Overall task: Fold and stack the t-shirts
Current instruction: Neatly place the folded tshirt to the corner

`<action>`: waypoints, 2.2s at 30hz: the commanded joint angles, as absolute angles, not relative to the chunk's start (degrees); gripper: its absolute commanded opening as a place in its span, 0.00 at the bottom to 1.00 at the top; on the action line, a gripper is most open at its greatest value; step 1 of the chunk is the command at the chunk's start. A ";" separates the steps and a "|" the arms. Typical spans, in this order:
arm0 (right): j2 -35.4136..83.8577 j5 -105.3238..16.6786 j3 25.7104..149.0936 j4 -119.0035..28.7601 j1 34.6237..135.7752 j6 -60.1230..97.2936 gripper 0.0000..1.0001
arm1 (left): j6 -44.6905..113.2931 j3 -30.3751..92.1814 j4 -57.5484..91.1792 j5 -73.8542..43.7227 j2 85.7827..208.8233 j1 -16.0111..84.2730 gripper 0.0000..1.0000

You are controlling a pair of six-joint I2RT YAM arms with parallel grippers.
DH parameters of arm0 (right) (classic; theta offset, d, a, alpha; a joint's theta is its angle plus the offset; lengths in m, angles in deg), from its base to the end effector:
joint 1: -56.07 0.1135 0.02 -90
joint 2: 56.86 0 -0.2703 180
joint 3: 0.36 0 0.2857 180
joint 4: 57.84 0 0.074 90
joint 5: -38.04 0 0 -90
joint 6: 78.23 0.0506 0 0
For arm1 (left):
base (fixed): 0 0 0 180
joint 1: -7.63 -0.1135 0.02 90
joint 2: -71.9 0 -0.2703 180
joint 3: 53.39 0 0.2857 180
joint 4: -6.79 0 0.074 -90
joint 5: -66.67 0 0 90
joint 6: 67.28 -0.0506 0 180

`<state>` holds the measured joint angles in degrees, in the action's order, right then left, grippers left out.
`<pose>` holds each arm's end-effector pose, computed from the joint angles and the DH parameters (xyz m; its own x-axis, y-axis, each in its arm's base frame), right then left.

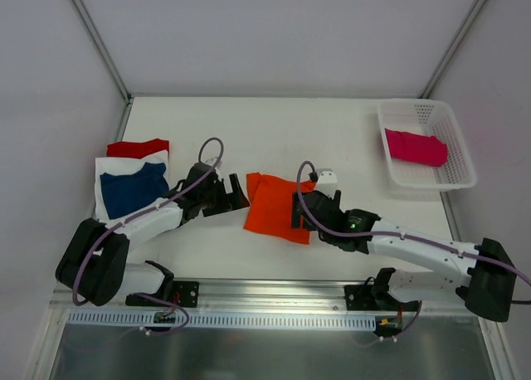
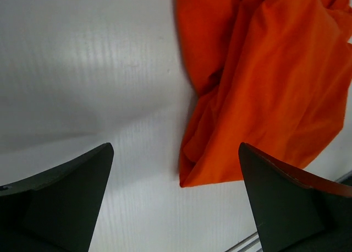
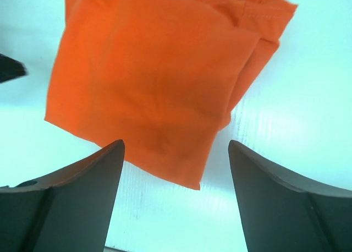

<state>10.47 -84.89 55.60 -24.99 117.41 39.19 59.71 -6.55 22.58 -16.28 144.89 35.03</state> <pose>0.1581 0.2320 0.2254 -0.5500 -0.2004 -0.8107 -0.3339 0.9426 -0.0065 0.2544 -0.1389 0.1630 -0.7975 -0.2592 -0.5448 0.0725 0.8553 -0.5131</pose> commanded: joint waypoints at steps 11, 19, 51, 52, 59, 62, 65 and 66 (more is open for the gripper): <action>-5.26 -93.27 52.72 -14.61 119.62 42.53 0.80 | 70.79 -11.56 -27.91 10.15 169.89 33.73 0.99; -9.31 -96.26 53.78 -11.79 120.14 42.79 0.81 | 71.24 -12.35 -31.18 12.09 173.49 33.91 0.99; -11.33 -96.00 51.50 -12.58 121.73 45.08 0.80 | 72.99 -0.14 -33.20 16.57 186.94 42.26 0.82; -11.42 -96.08 51.49 -12.67 121.73 45.26 0.81 | 73.00 0.13 -33.11 16.66 187.21 42.35 0.82; -12.65 -96.17 50.44 -12.50 121.81 45.87 0.80 | 73.26 1.80 -33.03 16.49 189.23 43.49 0.48; -13.35 -96.17 49.83 -12.41 121.81 46.22 0.80 | 72.04 2.94 -30.75 16.31 189.49 43.67 0.07; -13.97 -96.17 49.30 -12.23 121.73 46.49 0.80 | 71.24 3.03 -29.86 15.96 189.49 44.11 0.00; -14.06 -96.26 49.21 -12.14 121.81 46.57 0.80 | 71.24 3.03 -29.95 16.13 189.41 44.19 0.00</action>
